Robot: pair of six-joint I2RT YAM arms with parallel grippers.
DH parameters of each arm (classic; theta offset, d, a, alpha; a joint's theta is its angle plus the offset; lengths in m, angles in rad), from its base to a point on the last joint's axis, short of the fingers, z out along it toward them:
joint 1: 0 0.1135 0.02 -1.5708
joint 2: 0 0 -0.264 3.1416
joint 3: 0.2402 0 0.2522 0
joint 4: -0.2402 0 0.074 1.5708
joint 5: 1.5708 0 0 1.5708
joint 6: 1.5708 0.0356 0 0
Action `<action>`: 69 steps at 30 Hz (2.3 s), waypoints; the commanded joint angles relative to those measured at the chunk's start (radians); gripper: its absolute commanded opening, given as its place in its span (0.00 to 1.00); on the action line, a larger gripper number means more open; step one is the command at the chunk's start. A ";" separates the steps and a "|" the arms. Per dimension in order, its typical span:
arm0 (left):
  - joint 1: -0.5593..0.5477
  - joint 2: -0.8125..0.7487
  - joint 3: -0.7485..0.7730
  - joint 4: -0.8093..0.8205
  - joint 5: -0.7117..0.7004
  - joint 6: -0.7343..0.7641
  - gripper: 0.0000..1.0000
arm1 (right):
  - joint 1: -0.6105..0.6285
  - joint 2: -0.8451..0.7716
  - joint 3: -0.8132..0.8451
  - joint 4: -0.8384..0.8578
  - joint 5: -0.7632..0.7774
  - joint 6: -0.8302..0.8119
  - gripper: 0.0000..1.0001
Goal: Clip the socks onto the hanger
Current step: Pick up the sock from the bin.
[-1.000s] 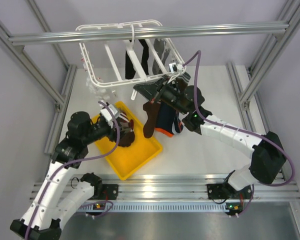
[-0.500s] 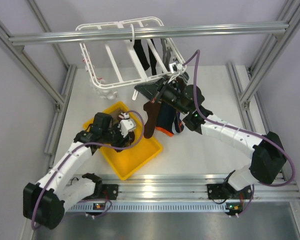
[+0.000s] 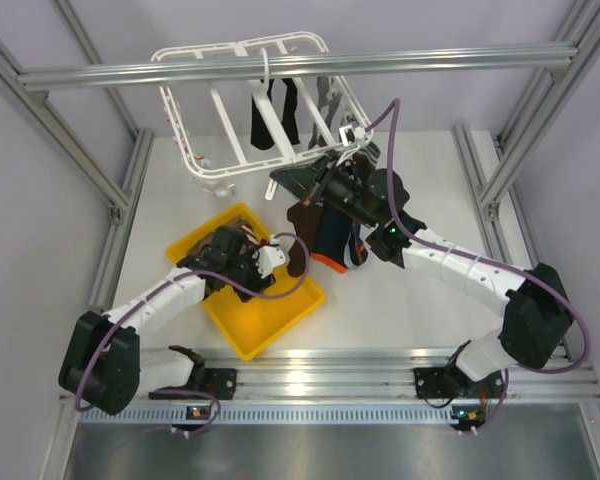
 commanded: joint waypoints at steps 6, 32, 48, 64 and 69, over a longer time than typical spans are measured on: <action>-0.023 0.060 -0.013 0.117 -0.072 0.023 0.47 | -0.022 -0.033 0.022 0.028 0.022 -0.011 0.00; -0.042 -0.362 0.142 -0.099 0.371 -0.343 0.00 | -0.025 -0.059 -0.009 0.033 0.023 -0.026 0.00; -0.026 -0.385 0.163 -0.513 0.406 0.151 0.00 | -0.030 -0.061 -0.015 0.033 0.022 -0.031 0.00; -0.057 -0.405 0.064 -0.307 0.186 -0.079 0.41 | -0.027 -0.035 0.002 0.031 0.017 -0.029 0.00; -0.058 -0.372 0.037 -0.112 0.009 -0.294 0.49 | -0.028 -0.027 0.008 0.033 0.019 -0.028 0.00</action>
